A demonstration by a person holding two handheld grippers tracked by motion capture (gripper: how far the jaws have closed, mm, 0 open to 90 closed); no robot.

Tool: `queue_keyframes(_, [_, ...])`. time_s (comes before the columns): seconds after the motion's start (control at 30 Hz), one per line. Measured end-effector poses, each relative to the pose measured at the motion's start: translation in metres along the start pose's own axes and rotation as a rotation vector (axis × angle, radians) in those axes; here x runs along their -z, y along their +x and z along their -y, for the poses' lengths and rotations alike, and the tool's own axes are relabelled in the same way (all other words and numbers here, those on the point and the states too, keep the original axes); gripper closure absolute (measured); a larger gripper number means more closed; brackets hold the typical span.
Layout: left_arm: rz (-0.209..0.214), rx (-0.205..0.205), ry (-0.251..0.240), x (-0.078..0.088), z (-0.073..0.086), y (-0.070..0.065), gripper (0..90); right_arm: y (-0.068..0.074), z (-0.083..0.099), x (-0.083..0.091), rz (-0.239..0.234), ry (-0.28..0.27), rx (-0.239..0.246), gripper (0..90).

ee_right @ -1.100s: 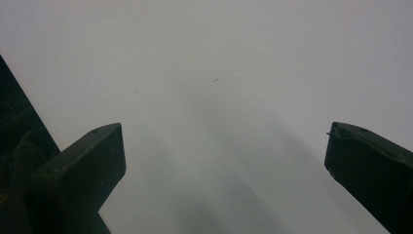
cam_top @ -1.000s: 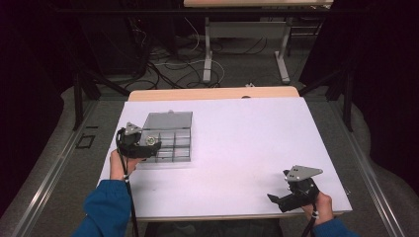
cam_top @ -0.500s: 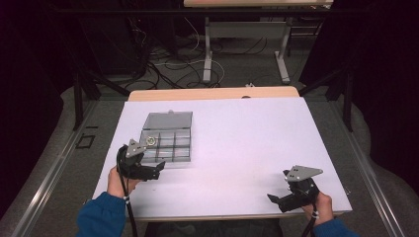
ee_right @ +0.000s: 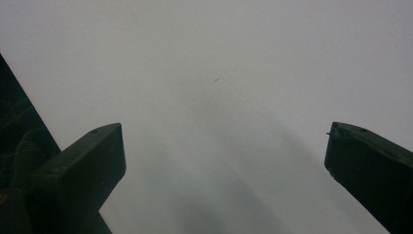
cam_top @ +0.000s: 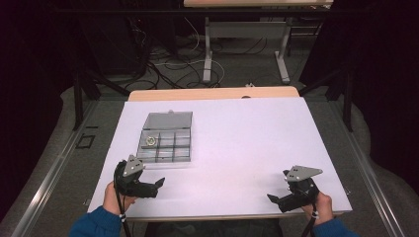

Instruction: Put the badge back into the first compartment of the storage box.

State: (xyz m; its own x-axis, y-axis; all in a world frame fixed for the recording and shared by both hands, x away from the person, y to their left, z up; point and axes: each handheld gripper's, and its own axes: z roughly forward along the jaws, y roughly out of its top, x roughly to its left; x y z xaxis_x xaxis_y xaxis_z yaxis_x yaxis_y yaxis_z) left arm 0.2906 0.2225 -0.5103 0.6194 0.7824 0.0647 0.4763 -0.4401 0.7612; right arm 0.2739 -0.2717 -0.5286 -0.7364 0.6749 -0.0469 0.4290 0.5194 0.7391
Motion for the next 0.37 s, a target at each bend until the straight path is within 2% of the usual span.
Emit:
queue_keyframes(0.23, [0.016,-0.007,0.006,0.0042,0.0089,-0.0058,0.4,-0.0002,-0.0003,0.0006,-0.005,0.014,0.002,0.9])
queue_keyframes(0.3, [0.014,-0.010,0.014,0.0044,0.0090,-0.0050,0.5,-0.0013,-0.0001,-0.0005,0.000,-0.002,0.011,0.9])
queue_keyframes(0.33, [0.009,0.002,0.013,0.0042,0.0087,-0.0046,0.5,-0.0011,0.0000,-0.0004,0.001,-0.001,0.006,0.9])
queue_keyframes(0.37, [0.001,-0.007,0.022,0.0039,0.0084,-0.0031,0.5,-0.0005,0.0001,-0.0002,0.002,0.001,0.000,0.9])
